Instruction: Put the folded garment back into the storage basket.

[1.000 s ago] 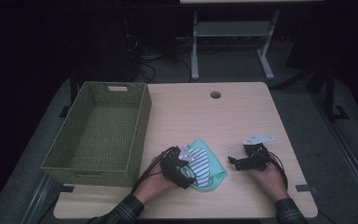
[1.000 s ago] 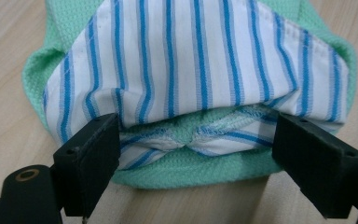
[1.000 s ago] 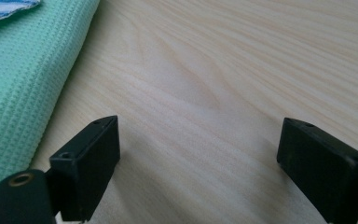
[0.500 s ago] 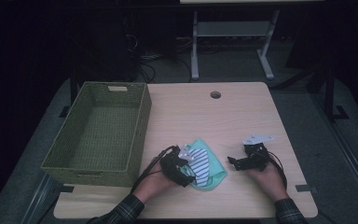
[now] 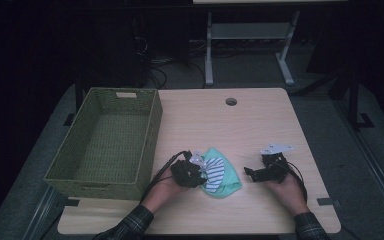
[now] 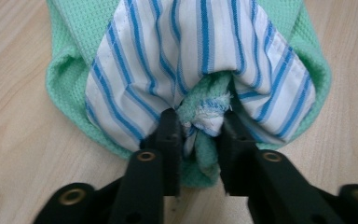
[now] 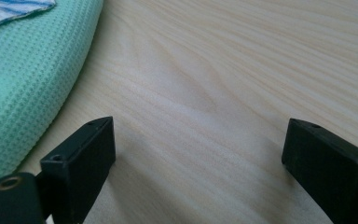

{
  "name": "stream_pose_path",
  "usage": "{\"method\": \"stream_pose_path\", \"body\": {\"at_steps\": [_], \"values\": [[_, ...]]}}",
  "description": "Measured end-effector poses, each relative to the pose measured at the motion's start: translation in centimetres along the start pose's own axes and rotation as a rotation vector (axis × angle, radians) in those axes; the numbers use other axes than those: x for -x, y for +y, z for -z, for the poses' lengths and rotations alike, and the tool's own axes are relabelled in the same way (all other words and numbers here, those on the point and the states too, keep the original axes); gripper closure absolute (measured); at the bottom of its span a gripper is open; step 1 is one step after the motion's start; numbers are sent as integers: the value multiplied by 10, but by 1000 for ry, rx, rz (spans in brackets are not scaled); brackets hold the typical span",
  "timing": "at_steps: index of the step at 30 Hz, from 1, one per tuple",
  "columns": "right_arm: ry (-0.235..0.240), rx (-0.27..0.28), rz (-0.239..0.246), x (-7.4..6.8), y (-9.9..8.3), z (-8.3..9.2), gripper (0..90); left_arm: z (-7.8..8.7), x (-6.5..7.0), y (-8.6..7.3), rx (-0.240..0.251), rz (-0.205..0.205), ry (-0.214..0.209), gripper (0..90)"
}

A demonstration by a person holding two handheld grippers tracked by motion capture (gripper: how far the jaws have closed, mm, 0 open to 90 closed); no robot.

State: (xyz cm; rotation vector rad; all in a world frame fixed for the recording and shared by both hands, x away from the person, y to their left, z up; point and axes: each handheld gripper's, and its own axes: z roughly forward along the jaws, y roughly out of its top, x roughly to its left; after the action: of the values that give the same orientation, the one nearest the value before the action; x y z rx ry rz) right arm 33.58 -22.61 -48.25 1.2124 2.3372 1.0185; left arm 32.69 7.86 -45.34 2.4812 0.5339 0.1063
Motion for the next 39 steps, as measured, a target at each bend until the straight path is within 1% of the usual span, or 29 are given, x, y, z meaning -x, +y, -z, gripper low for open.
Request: {"method": "stream_pose_path", "body": {"at_steps": [2, 3, 4, 6, 7, 8, 9, 10, 11, 13, 14, 15, 17, 18, 19, 20, 21, 23, 26, 27, 28, 32, 34, 35, 36, 37, 38, 39], "values": [[0, 1, 0, 0, 0, 0, 90, 0, -2, 0, -2, 1, -7, 765], [0, 1, 0, 0, 0, 0, 90, 0, -3, 1, -11, -4, -7, 780], [0, 0, -1, 0, 0, 0, 90, 0, -2, 2, -15, 0, -3, 789], [0, 1, 0, 0, 0, 0, 90, 1, -1, 2, -24, -6, -1, 799], [0, 1, -1, 0, 0, 0, 90, 0, 0, 3, -19, 1, 4, 800], [0, 0, -1, 0, 0, 0, 90, 0, -1, 3, -18, 13, -3, 801], [0, 1, -1, 0, 0, 0, 90, 1, -2, 3, -19, 12, -6, 802], [0, 0, -1, 0, 0, 0, 90, 1, -2, 2, -9, 26, -12, 803], [0, 0, -1, 0, 0, 0, 90, 1, -2, 3, -12, 21, -19, 803], [0, 1, -1, 0, 0, 0, 90, 3, -2, 3, 0, 32, -21, 804], [0, 1, -1, 0, 0, 0, 90, 5, -2, 4, 2, 33, -30, 804], [0, 1, -1, 0, 0, 0, 90, 6, -2, 4, 13, 44, -35, 804], [0, 1, -1, 0, 0, 0, 90, 11, -2, 6, 10, 41, -47, 804], [0, 1, -2, 0, 0, 0, 90, 13, -2, 7, 20, 47, -50, 804], [0, 1, -2, 0, 0, 0, 90, 15, -1, 7, 27, 45, -48, 804], [0, 1, -1, 0, 0, 0, 90, 17, 0, 8, 45, 59, -50, 804], [0, 1, -2, 0, 0, 0, 90, 18, -1, 8, 42, 48, -51, 804], [-1, 2, 0, 0, 0, 0, 90, 23, -1, 10, 45, 47, -52, 804], [-1, 2, 1, 0, 0, 0, 90, 26, 0, 12, 56, 52, -58, 804], [-1, 2, 1, 0, 0, 0, 90, 28, 1, 13, 63, 61, -60, 804], [-1, 2, 2, 0, 0, 0, 90, 33, 1, 15, 67, 54, -63, 804], [-1, 2, 2, 0, 0, 0, 90, 42, 2, 17, 85, 72, -79, 804], [-1, 2, 2, 0, 0, 0, 90, 46, 0, 18, 80, 58, -85, 803], [-1, 2, 2, 0, 0, 0, 90, 48, 0, 19, 81, 56, -86, 803], [-1, 2, 2, 0, 0, 0, 90, 51, 0, 20, 92, 62, -87, 803], [-1, 2, 2, 0, 0, 0, 90, 54, -1, 20, 87, 53, -88, 803], [-1, 2, 1, 0, 0, 0, 90, 54, -1, 20, 87, 53, -88, 803], [-2, 2, 0, 0, 0, 0, 90, 57, -1, 21, 97, 61, -92, 803]]}}
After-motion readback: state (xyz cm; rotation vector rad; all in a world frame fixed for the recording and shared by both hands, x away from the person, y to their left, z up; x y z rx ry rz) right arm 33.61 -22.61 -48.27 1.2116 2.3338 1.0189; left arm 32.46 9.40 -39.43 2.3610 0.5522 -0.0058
